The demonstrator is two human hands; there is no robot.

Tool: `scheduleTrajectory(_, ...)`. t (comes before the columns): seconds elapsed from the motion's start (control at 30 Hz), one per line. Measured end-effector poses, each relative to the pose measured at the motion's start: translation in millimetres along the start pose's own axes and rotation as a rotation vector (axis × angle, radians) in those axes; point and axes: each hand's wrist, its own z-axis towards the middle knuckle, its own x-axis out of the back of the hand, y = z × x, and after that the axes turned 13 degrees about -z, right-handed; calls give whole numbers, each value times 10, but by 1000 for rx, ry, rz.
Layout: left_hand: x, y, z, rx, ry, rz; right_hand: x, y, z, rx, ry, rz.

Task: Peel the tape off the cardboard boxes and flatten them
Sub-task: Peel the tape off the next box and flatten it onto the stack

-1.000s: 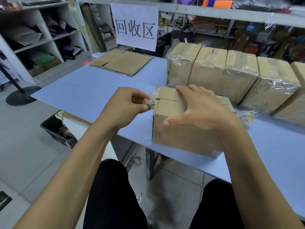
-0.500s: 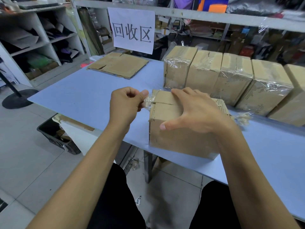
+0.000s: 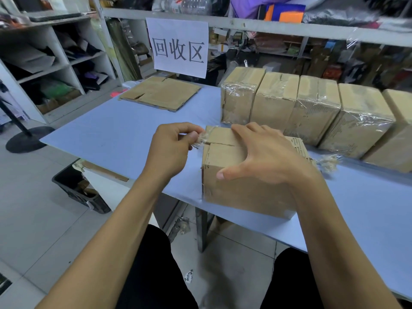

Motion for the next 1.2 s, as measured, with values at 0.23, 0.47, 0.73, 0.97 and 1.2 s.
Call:
scheduleTrajectory(0.23,46,81,292,27,-14,47,-3,9,22,-11,-10,0)
scheduleTrajectory(0.47,-188,-35,56,-69,91,132,-13,2,33,-28,-3,3)
scheduleTrajectory(0.73,-138,-89,128,35,-10,-93,-22,-9,17,-35,24,-9)
scheduleTrajectory(0.97,-123,-43,326,-21,-60,-52,-33,9,35,-30,31,-16)
scheduleTrajectory(1.2,-66,135,470,14,-290,62,-40,-2,26,-41,37,2)
